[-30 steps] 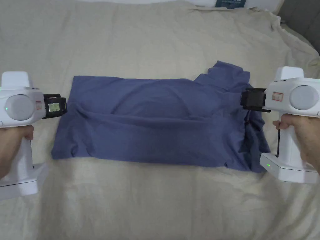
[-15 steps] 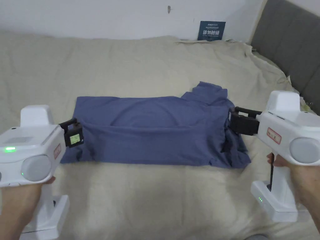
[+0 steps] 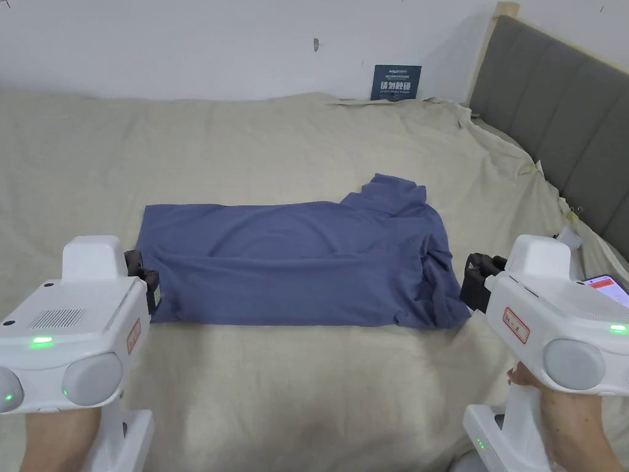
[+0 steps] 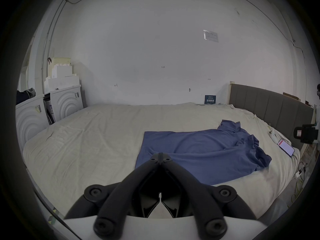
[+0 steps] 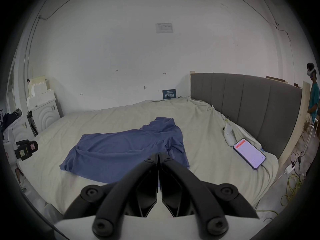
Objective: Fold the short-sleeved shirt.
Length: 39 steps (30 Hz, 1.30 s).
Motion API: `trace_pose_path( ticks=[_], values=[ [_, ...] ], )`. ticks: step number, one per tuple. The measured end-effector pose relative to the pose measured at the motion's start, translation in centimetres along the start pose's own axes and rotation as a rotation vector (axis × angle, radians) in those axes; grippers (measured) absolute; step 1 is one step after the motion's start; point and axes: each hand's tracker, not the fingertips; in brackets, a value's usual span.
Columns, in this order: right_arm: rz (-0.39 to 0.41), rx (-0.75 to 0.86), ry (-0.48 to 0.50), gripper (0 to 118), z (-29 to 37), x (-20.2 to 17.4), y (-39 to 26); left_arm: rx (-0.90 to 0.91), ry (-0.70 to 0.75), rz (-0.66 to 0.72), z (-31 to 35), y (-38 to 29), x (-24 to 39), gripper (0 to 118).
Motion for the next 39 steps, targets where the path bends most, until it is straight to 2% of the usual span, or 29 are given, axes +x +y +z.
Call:
trace_pose_path(
  ticks=[14, 16, 19, 20, 21, 22, 23, 24, 26, 30, 34, 37, 39],
  values=[
    [0.034, -0.03, -0.014, 0, -1.7, 0.4, 1.2, -0.013, -0.006, 0.001, -0.6, -0.4, -0.1, 0],
    [0.048, -0.076, -0.021, 0, -3.2, 0.7, 1.9, -0.014, -0.005, 0.014, -1.0, -0.3, -0.2, 0],
    [0.027, -0.198, -0.02, 1, -6.6, 1.5, 2.7, -0.015, -0.004, 0.016, -1.4, -0.1, -0.2, 0],
    [0.022, -0.221, -0.017, 11, -7.5, 1.7, 2.9, -0.016, -0.003, 0.014, -1.5, -0.1, -0.1, 0],
    [0.025, -0.265, -0.014, 31, -8.7, 1.9, 3.1, -0.018, -0.004, 0.013, -1.7, -0.1, -0.1, 0],
    [0.025, -0.327, -0.011, 57, -10.1, 2.1, 3.2, -0.02, -0.006, 0.013, -1.9, -0.1, -0.1, 0],
    [0.021, -0.368, 0.007, 92, -11.2, 2.3, 3.1, -0.023, -0.008, 0.014, -2.1, 0.0, 0.0, 0],
    [0.02, -0.428, 0.014, 106, -12.2, 2.3, 3.1, -0.031, -0.008, 0.016, -2.3, 0.0, 0.0, 0],
    [0.01, -0.468, -0.016, 108, -14.0, 2.5, 2.6, -0.046, -0.009, 0.017, -2.6, 0.0, 0.0, 0],
    [0.045, -0.562, -0.087, 108, -17.1, 3.1, 1.5, -0.058, -0.003, 0.018, -3.4, -0.2, 0.0, 0],
    [0.003, -0.658, -0.185, 108, -19.1, 4.5, -0.2, -0.077, 0.008, 0.025, -4.2, -0.4, -0.3, 0],
    [-0.032, -0.675, -0.173, 101, -19.6, 5.2, -1.4, -0.101, 0.016, 0.035, -5.0, -0.7, -0.5, 0],
    [-0.041, -0.681, -0.178, 82, -19.8, 5.3, -2.0, -0.116, 0.023, 0.029, -5.3, -1.0, -0.6, 0]
  ],
)
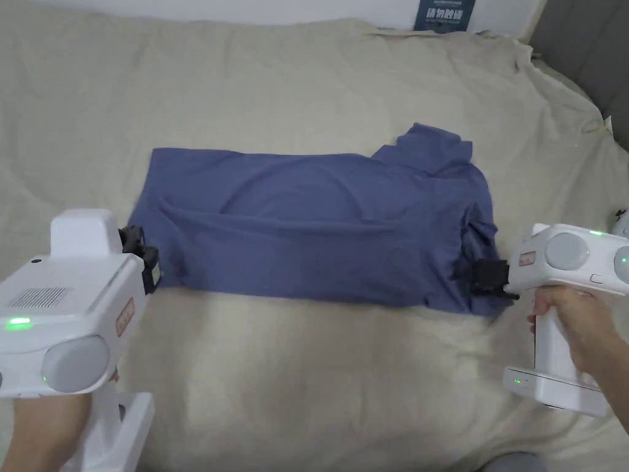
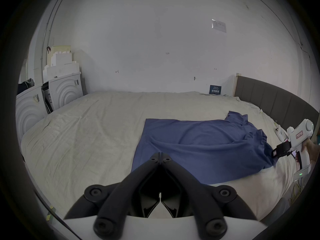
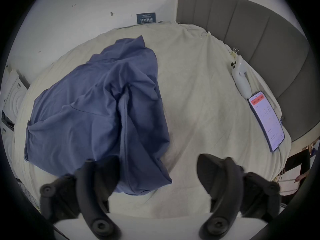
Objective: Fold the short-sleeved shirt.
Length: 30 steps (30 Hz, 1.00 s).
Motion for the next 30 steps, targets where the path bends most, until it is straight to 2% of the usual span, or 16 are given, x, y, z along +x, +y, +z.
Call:
trace_pose_path(
  ticks=[2, 3, 4, 5, 7, 10, 11, 12, 13, 14, 15, 16, 25, 28, 30],
  values=[
    [-0.016, -0.008, 0.003, 59, -0.4, 0.1, -0.2, -0.013, 0.0, -0.003, -0.3, -0.2, -0.1, 0],
    [-0.024, -0.012, 0.016, 44, -0.6, 0.2, -0.4, -0.023, 0.001, -0.003, -0.4, -0.3, -0.1, 0],
    [-0.043, -0.008, 0.029, 22, -0.7, 0.2, -0.6, -0.034, 0.005, -0.001, -0.5, -0.4, -0.1, 0],
    [-0.058, -0.005, 0.034, 6, -0.7, 0.2, -0.6, -0.038, 0.006, 0.0, -0.6, -0.5, -0.2, 0],
    [-0.079, -0.001, 0.03, 5, -0.7, 0.3, -0.7, -0.059, 0.009, -0.006, -0.8, -0.5, -0.3, 0],
    [-0.059, -0.005, 0.043, 5, -0.3, 0.5, -0.5, -0.087, 0.011, 0.006, -1.4, -0.4, -0.6, 0],
    [-0.061, -0.005, 0.049, 5, -0.2, 0.7, -0.4, -0.101, 0.013, 0.017, -1.7, -0.3, -0.8, 10],
    [-0.063, -0.006, 0.052, 5, 0.1, 0.7, -0.3, -0.12, 0.01, 0.037, -2.2, 0.0, -1.2, 24],
    [-0.058, 0.0, 0.059, 5, 0.2, 0.8, -0.3, -0.157, 0.014, 0.055, -2.9, 0.5, -1.7, 49],
    [-0.047, 0.006, 0.061, 5, 0.4, 0.7, -0.2, -0.189, 0.012, 0.066, -3.6, 1.0, -2.1, 85],
    [-0.034, 0.012, 0.057, 5, 0.6, 0.6, -0.2, -0.233, 0.008, 0.082, -4.5, 1.5, -2.6, 103],
    [-0.025, 0.014, 0.06, 5, 0.7, 0.5, -0.2, -0.279, 0.018, 0.089, -5.6, 1.9, -3.2, 110],
    [0.017, 0.017, 0.052, 5, 0.8, 0.2, -0.1, -0.563, 0.094, 0.107, -12.9, 3.5, -5.8, 109],
    [0.024, 0.016, 0.051, 5, 0.7, 0.2, -0.1, -0.624, 0.102, 0.018, -14.4, 2.4, -5.4, 101],
    [0.024, 0.015, 0.049, 5, 0.7, 0.2, -0.1, -0.652, 0.102, 0.008, -15.0, 1.8, -5.1, 88]
  ],
)
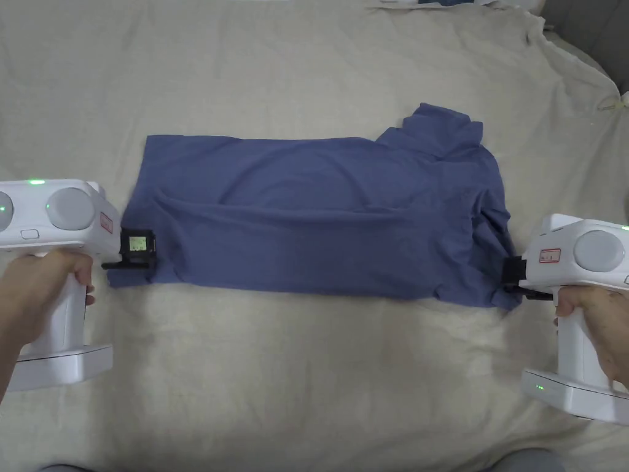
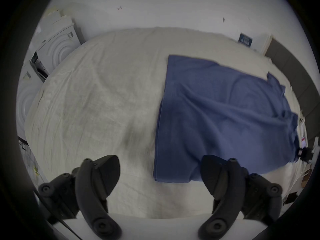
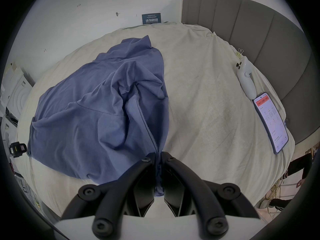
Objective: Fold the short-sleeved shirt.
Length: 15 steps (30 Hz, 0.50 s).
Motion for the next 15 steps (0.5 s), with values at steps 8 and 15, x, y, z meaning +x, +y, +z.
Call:
trace_pose_path(
  ticks=[8, 15],
  values=[
    [0.009, -0.009, -0.007, 5, -0.3, -0.2, -0.1, -0.007, -0.012, -0.033, -1.3, -2.0, 1.7, 0],
    [0.029, 0.015, 0.009, 5, 2.0, -0.1, 0.5, 0.108, -0.061, 0.048, 2.7, -1.3, -0.8, 0]
  ],
)
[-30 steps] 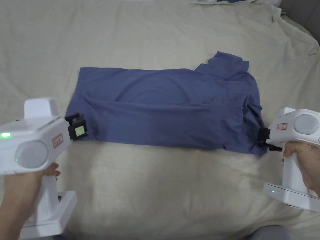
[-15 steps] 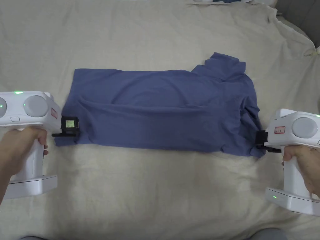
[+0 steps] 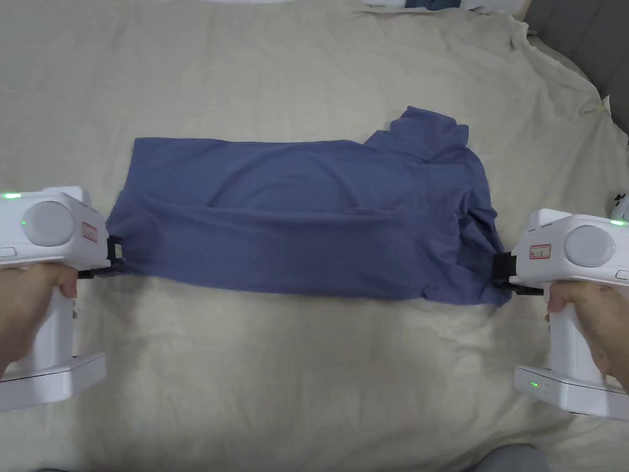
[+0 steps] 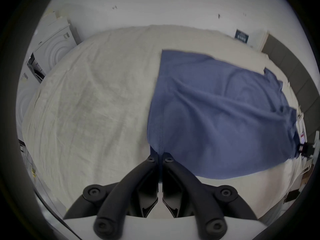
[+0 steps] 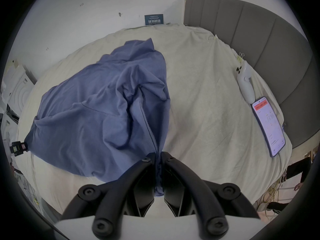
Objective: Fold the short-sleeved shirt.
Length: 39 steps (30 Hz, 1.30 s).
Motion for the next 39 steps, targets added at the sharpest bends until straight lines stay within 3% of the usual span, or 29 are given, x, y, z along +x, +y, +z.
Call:
trace_pose_path(
  ticks=[3, 14, 22, 30, 34, 36, 37, 38, 39],
  values=[
    [0.009, 0.035, 0.018, 5, 2.0, 0.4, 0.4, 0.035, -0.088, 0.066, 2.8, 0.6, -1.5, 0],
    [0.028, 0.102, 0.086, 5, 8.5, 2.5, -4.8, 0.112, -0.066, 0.048, 8.9, -6.4, -5.4, 0],
    [-0.012, 0.003, 0.066, 5, 6.6, 3.8, -11.0, -0.001, -0.069, 0.144, 7.0, -13.7, -7.3, 0],
    [-0.002, -0.042, 0.028, 5, 4.3, 3.3, -12.8, -0.017, -0.019, 0.098, 5.9, -15.6, -5.9, 2],
    [-0.001, -0.046, 0.024, 11, 4.2, 3.3, -12.7, -0.008, 0.019, 0.042, 6.2, -15.6, -5.6, 23],
    [0.009, -0.05, 0.002, 52, 5.0, 3.6, -12.4, -0.017, 0.08, 0.021, 6.7, -15.4, -6.0, 75],
    [0.015, -0.062, -0.025, 78, 5.4, 3.7, -12.1, -0.025, 0.118, 0.029, 7.3, -15.0, -6.4, 94],
    [0.023, -0.045, -0.035, 96, 6.2, 3.8, -11.9, 0.001, 0.136, 0.047, 7.9, -14.7, -6.9, 104],
    [0.038, -0.001, -0.034, 97, 7.1, 3.9, -11.4, 0.055, 0.131, 0.073, 8.8, -14.1, -7.5, 105]
  ],
)
